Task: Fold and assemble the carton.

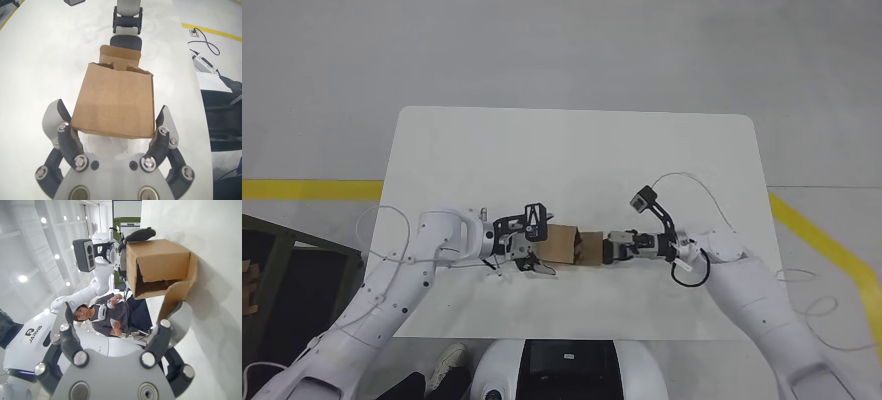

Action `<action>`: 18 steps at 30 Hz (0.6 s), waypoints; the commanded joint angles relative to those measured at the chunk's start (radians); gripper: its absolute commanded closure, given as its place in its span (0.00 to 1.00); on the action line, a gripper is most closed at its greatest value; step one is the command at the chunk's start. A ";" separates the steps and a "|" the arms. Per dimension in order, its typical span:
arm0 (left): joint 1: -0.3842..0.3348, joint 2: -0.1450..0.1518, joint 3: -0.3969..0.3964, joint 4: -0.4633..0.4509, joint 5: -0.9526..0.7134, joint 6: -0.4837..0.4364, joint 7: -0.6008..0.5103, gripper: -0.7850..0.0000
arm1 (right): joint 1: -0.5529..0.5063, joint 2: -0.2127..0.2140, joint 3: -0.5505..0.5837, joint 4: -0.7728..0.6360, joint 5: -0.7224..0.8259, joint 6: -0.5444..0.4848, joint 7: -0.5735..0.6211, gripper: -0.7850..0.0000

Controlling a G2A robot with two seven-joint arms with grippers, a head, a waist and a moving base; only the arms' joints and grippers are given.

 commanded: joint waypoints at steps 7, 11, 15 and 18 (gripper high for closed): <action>0.011 0.003 -0.010 0.010 0.003 -0.004 0.000 0.00 | -0.001 0.016 0.046 0.028 -0.093 -0.017 -0.039 0.00; 0.016 0.005 -0.015 0.016 0.006 -0.006 0.000 0.00 | -0.003 0.024 0.062 0.025 -0.150 -0.007 -0.071 0.00; 0.019 0.006 -0.017 0.017 0.006 -0.008 0.001 0.00 | -0.012 0.024 0.059 0.013 -0.186 0.011 -0.090 0.00; 0.020 0.006 -0.019 0.017 0.006 -0.007 0.002 0.00 | -0.017 0.018 0.045 0.012 -0.184 0.023 -0.094 0.00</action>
